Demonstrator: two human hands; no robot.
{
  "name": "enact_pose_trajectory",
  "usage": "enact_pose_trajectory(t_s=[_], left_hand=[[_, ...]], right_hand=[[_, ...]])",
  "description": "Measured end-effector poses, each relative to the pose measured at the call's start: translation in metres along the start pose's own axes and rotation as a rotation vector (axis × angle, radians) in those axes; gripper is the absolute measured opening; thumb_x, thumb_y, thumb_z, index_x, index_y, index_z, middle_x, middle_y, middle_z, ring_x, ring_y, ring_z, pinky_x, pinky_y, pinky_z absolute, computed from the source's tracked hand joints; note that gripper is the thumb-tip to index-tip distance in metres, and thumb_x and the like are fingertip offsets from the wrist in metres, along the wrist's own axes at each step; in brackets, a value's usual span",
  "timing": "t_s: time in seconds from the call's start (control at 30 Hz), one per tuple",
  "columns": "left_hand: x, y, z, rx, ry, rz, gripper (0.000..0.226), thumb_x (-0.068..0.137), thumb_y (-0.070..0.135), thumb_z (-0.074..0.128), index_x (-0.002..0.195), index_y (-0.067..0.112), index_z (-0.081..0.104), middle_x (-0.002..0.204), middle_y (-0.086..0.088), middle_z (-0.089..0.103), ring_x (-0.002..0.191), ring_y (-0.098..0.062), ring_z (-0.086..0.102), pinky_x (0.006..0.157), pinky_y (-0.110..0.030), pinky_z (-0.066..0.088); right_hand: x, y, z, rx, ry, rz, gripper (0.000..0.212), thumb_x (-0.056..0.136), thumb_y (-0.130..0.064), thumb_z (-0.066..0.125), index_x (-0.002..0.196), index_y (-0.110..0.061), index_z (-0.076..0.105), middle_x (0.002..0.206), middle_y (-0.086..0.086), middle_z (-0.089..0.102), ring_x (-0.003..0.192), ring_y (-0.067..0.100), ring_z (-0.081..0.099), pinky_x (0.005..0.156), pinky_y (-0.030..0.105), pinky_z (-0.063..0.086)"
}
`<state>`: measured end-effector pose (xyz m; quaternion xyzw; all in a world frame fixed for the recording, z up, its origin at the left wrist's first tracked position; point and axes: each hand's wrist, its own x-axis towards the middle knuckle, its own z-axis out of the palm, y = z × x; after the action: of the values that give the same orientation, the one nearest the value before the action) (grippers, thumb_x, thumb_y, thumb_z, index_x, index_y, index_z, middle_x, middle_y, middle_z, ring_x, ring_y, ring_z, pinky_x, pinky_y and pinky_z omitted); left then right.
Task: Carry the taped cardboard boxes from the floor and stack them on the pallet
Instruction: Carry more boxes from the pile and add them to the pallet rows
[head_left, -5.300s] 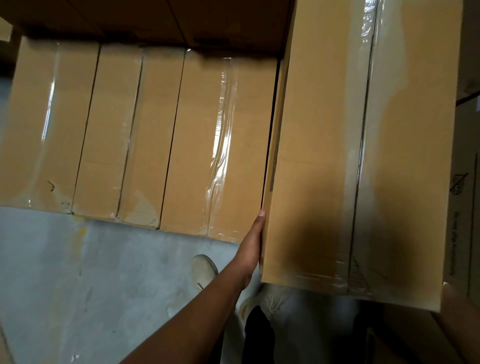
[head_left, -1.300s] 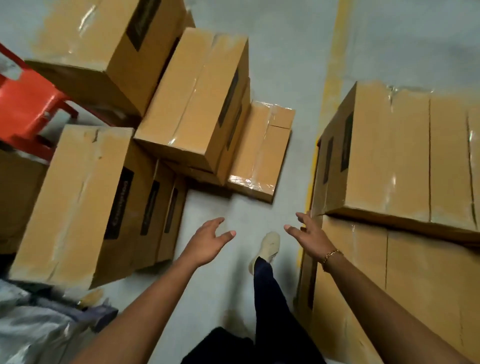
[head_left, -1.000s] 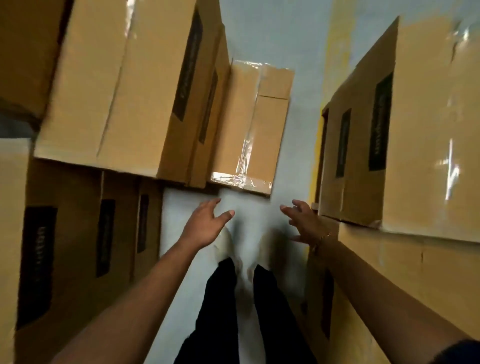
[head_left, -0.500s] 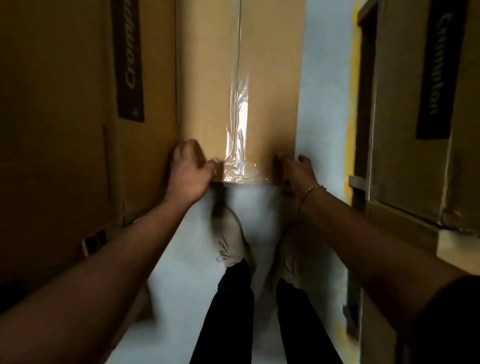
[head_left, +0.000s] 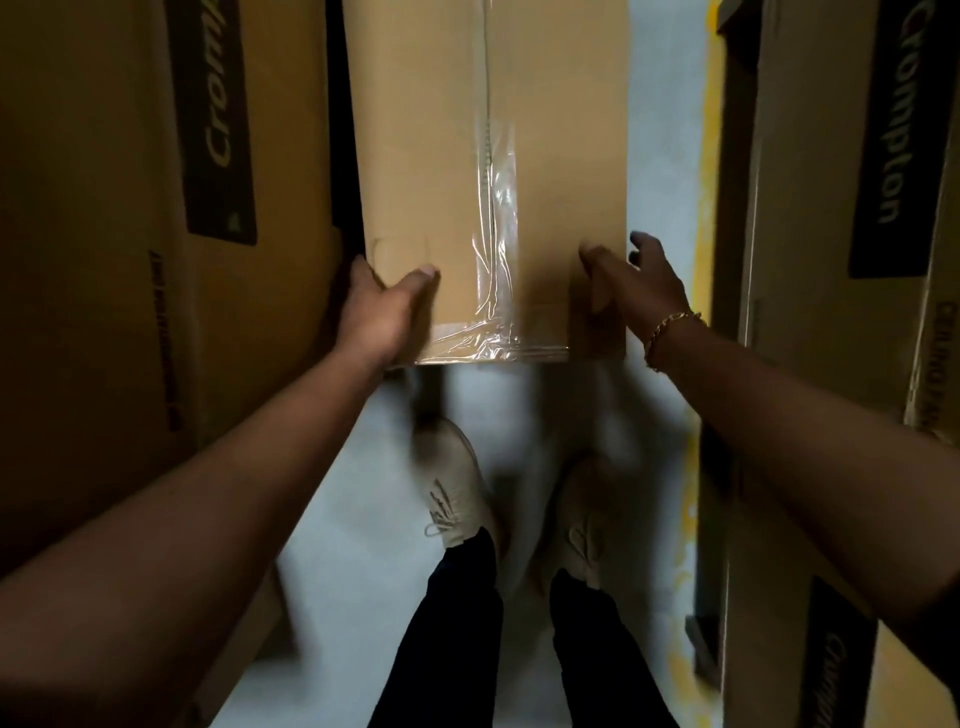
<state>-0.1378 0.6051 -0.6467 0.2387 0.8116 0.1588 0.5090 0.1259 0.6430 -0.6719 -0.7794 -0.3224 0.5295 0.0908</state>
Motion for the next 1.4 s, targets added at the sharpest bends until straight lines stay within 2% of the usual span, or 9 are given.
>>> enact_pose_trajectory(t_s=[0.1,0.23,0.47,0.57,0.83,1.03,1.13,1.3,1.4], left_hand=[[0.023,0.001,0.007,-0.216,0.030,0.002,0.065,0.084,0.049,0.076,0.138,0.019,0.054,0.123,0.004,0.067,0.116,-0.019,0.064,0.105,-0.036,0.049],[0.047,-0.003,0.013,-0.286,0.070,0.024,0.078,0.072,0.063,0.079,0.135,0.022,0.060,0.122,0.007,0.070,0.112,-0.014,0.067,0.105,-0.038,0.051],[0.039,0.000,0.021,-0.237,0.068,0.134,0.051,0.086,0.044,0.078,0.130,0.021,0.065,0.110,0.011,0.073,0.098,-0.001,0.069,0.083,-0.015,0.053],[0.006,0.012,0.010,-0.186,0.061,0.140,0.062,0.081,0.057,0.078,0.133,0.026,0.063,0.117,0.012,0.072,0.107,-0.006,0.067,0.095,-0.023,0.053],[-0.169,0.104,-0.054,-0.100,0.045,0.162,0.093,0.066,0.083,0.070,0.141,0.030,0.056,0.132,0.006,0.066,0.121,-0.019,0.061,0.108,-0.043,0.047],[-0.341,0.164,-0.121,-0.105,0.062,0.210,0.091,0.075,0.073,0.070,0.149,0.024,0.049,0.144,0.000,0.058,0.130,-0.022,0.055,0.113,-0.044,0.042],[-0.419,0.176,-0.150,-0.097,0.065,0.272,0.075,0.078,0.069,0.070,0.138,0.027,0.058,0.129,0.006,0.066,0.118,-0.017,0.062,0.109,-0.042,0.047],[-0.537,0.188,-0.195,-0.051,0.099,0.391,0.083,0.089,0.061,0.066,0.155,0.019,0.038,0.150,0.001,0.049,0.135,-0.018,0.046,0.106,-0.030,0.034],[-0.603,0.179,-0.212,-0.015,0.086,0.449,0.085,0.092,0.059,0.063,0.158,0.015,0.033,0.159,-0.008,0.040,0.145,-0.028,0.038,0.110,-0.034,0.032]], right_hand=[[0.029,-0.009,0.002,0.083,0.002,-0.051,0.108,0.052,-0.089,0.069,0.142,-0.034,0.049,0.137,-0.006,0.062,0.123,0.018,0.061,0.107,0.047,0.048],[0.046,-0.018,0.010,0.163,-0.025,-0.174,0.073,0.062,-0.072,0.079,0.122,-0.032,0.064,0.112,-0.016,0.073,0.105,0.008,0.069,0.100,0.039,0.054],[0.042,-0.017,0.004,0.283,-0.023,-0.174,0.073,0.058,-0.069,0.086,0.119,-0.031,0.068,0.110,-0.012,0.075,0.103,0.011,0.071,0.097,0.040,0.056],[0.006,-0.020,-0.021,0.310,-0.027,-0.153,0.069,0.063,-0.062,0.086,0.121,-0.028,0.067,0.110,-0.011,0.075,0.101,0.011,0.072,0.095,0.039,0.057],[-0.168,-0.084,-0.132,0.295,0.039,-0.141,0.093,0.057,-0.071,0.085,0.133,-0.023,0.062,0.121,-0.008,0.070,0.107,0.012,0.068,0.098,0.038,0.055],[-0.343,-0.132,-0.217,0.345,-0.006,-0.211,0.045,0.074,-0.049,0.086,0.109,-0.029,0.065,0.108,-0.009,0.074,0.100,0.010,0.071,0.097,0.041,0.057],[-0.421,-0.139,-0.252,0.378,-0.047,-0.246,0.056,0.071,-0.051,0.087,0.116,-0.029,0.063,0.107,-0.011,0.074,0.098,0.012,0.071,0.093,0.039,0.058],[-0.552,-0.140,-0.292,0.390,-0.022,-0.371,0.072,0.087,-0.036,0.077,0.146,-0.029,0.037,0.108,-0.024,0.054,0.097,0.000,0.054,0.085,0.020,0.044],[-0.616,-0.117,-0.305,0.415,-0.002,-0.405,0.086,0.088,-0.035,0.076,0.157,-0.020,0.027,0.125,-0.011,0.050,0.099,0.002,0.051,0.080,0.013,0.043]])
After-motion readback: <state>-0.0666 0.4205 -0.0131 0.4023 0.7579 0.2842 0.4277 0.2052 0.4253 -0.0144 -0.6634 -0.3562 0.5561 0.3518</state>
